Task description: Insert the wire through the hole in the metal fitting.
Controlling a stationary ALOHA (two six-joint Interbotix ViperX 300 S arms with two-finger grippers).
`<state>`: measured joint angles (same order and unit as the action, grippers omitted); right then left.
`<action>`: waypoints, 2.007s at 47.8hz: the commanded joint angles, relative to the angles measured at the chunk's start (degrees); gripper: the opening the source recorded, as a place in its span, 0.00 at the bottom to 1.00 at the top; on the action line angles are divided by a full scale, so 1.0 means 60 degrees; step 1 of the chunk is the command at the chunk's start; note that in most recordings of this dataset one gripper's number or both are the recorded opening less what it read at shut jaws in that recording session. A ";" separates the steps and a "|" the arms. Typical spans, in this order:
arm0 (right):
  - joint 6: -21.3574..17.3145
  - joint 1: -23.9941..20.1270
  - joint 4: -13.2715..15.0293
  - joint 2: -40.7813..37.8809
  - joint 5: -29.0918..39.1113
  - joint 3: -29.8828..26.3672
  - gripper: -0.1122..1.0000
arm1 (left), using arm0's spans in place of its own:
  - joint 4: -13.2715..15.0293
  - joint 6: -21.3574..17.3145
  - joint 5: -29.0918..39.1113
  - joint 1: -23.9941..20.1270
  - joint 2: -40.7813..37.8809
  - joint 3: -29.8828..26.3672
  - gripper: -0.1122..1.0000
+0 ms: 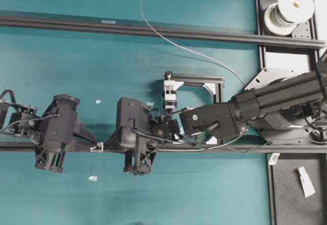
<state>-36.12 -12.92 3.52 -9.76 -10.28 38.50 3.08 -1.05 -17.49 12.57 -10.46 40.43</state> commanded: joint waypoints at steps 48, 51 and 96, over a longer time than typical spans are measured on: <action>-0.0073 0.0015 0.0000 0.0688 0.1274 -0.0234 0.62 | -0.0015 0.0015 0.0308 0.0308 0.0308 -0.0146 0.01; -0.0073 0.0015 0.0015 0.0806 0.1465 -0.0220 0.78 | -0.0015 0.0015 0.0308 0.0308 0.0308 -0.0146 0.01; -0.0073 0.0015 0.0000 0.1128 0.1582 -0.0015 0.95 | -0.0088 -0.0015 0.1479 0.0308 0.1890 0.1128 0.01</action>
<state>-36.56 -12.74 3.52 -4.66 -0.62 38.94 2.72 -1.14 -8.44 14.06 -1.93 46.76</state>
